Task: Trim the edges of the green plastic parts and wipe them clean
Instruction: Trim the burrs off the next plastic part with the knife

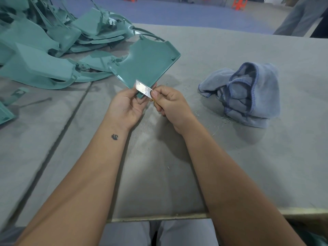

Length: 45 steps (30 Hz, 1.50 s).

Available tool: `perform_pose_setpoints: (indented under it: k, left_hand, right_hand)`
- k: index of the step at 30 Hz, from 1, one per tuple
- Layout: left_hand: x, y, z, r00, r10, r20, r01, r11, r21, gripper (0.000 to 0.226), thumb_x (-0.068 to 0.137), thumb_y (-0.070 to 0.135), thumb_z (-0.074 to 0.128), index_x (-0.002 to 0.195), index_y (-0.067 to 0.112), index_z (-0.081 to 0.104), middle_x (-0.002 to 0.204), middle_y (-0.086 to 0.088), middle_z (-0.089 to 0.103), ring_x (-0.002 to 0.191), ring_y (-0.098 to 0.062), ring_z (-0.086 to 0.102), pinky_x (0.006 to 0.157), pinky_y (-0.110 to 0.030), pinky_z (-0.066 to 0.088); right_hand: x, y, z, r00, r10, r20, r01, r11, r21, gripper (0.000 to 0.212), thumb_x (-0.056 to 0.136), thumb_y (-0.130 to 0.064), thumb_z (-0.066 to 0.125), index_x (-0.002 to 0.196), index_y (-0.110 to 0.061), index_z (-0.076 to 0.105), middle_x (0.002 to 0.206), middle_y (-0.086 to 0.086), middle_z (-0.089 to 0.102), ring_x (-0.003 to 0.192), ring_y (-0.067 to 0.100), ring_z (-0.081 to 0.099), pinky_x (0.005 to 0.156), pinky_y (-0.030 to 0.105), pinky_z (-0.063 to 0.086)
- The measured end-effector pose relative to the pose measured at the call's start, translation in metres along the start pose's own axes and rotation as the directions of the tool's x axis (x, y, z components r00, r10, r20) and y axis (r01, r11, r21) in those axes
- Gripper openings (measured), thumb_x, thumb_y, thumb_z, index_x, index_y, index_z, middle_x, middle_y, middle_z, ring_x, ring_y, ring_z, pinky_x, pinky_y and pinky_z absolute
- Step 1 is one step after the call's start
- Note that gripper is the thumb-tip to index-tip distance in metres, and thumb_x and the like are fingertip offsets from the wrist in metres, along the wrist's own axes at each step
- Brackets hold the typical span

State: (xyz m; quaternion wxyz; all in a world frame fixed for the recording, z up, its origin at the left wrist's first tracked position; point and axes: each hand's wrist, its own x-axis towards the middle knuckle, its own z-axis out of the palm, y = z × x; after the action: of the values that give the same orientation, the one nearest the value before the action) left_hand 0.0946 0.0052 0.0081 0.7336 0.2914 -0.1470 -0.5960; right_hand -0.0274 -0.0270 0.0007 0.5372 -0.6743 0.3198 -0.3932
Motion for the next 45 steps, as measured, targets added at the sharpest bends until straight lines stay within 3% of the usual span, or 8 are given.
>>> perform_pose_setpoints:
  k: [5,14,25,27,29,35,41,45]
  left_hand:
    - [0.001,-0.001,0.001,1.000,0.011,-0.009,-0.011,1.000,0.015,0.024,0.100,0.000,0.036,0.101,-0.002,0.060,0.091,-0.016,0.072,0.077,-0.023,0.073,0.086,-0.035,0.054]
    - [0.003,-0.003,-0.001,1.000,0.019,-0.016,-0.019,0.999,0.032,0.025,0.101,0.000,0.033,0.101,-0.001,0.058,0.106,-0.020,0.064,0.077,-0.024,0.073,0.088,-0.036,0.053]
    - [0.007,-0.004,-0.001,1.000,-0.006,0.004,0.006,1.000,0.012,0.034,0.102,0.002,0.034,0.089,-0.003,0.065,0.084,-0.019,0.073,0.075,-0.025,0.073,0.084,-0.036,0.055]
    - [0.007,-0.003,-0.003,1.000,-0.013,-0.002,0.013,1.000,-0.001,0.031,0.102,0.002,0.035,0.093,-0.003,0.064,0.083,-0.018,0.073,0.072,-0.025,0.073,0.079,-0.034,0.057]
    - [0.007,0.000,-0.007,0.999,-0.016,-0.028,0.016,1.000,0.003,0.024,0.102,0.003,0.035,0.105,0.001,0.058,0.083,-0.013,0.074,0.071,-0.024,0.074,0.075,-0.031,0.058]
    - [0.003,0.005,-0.010,0.999,0.014,-0.046,-0.015,1.000,-0.005,0.022,0.102,0.003,0.035,0.113,0.002,0.054,0.108,-0.023,0.068,0.070,-0.024,0.073,0.072,-0.033,0.060]
    - [0.009,0.006,-0.012,0.995,-0.006,-0.097,0.008,1.000,0.025,0.018,0.103,0.009,0.037,0.108,0.010,0.055,0.097,-0.011,0.069,0.078,-0.023,0.072,0.076,-0.038,0.057]
    - [0.013,0.005,-0.013,0.993,0.035,-0.109,-0.024,0.995,0.101,0.017,0.103,0.009,0.040,0.103,0.014,0.056,0.094,-0.007,0.069,0.074,-0.021,0.073,0.069,-0.035,0.059]
  right_hand:
    - [-0.001,0.000,-0.001,1.000,-0.011,-0.029,0.011,1.000,-0.001,0.025,0.099,-0.008,0.047,0.076,-0.013,0.057,0.057,0.002,0.041,0.051,0.008,0.032,0.050,0.016,0.030]
    - [0.001,0.003,-0.003,0.998,-0.033,-0.049,0.034,0.999,0.009,0.027,0.098,-0.009,0.048,0.075,-0.016,0.058,0.057,0.001,0.042,0.052,0.011,0.033,0.049,0.017,0.030]
    - [0.004,0.008,-0.003,0.994,-0.052,-0.092,0.055,0.998,0.031,0.027,0.098,-0.011,0.048,0.074,-0.017,0.058,0.056,-0.001,0.042,0.049,0.007,0.033,0.047,0.017,0.031]
    - [0.005,0.007,-0.003,0.988,-0.030,-0.149,0.044,0.995,0.093,0.029,0.098,-0.009,0.048,0.072,-0.019,0.057,0.056,-0.002,0.043,0.048,0.006,0.033,0.045,0.016,0.029]
    - [0.010,0.007,-0.010,0.967,0.049,-0.251,0.028,0.956,0.293,0.031,0.099,-0.009,0.045,0.072,-0.019,0.053,0.058,-0.002,0.042,0.049,0.006,0.032,0.045,0.017,0.025]
    - [0.016,0.009,-0.016,0.964,0.074,-0.254,0.035,0.916,0.400,0.027,0.103,-0.019,0.041,0.078,-0.016,0.051,0.060,0.001,0.044,0.050,0.010,0.033,0.051,0.024,0.027]
    - [0.014,0.002,-0.025,0.926,0.083,-0.367,0.081,0.909,0.410,0.028,0.096,-0.031,0.049,0.075,-0.019,0.063,0.054,-0.003,0.048,0.044,0.008,0.036,0.039,0.019,0.024]
    - [0.016,0.000,-0.029,0.905,0.138,-0.402,0.024,0.928,0.373,0.049,0.100,-0.042,0.038,0.073,-0.022,0.074,0.055,-0.004,0.048,0.051,0.009,0.036,0.047,0.020,0.029]
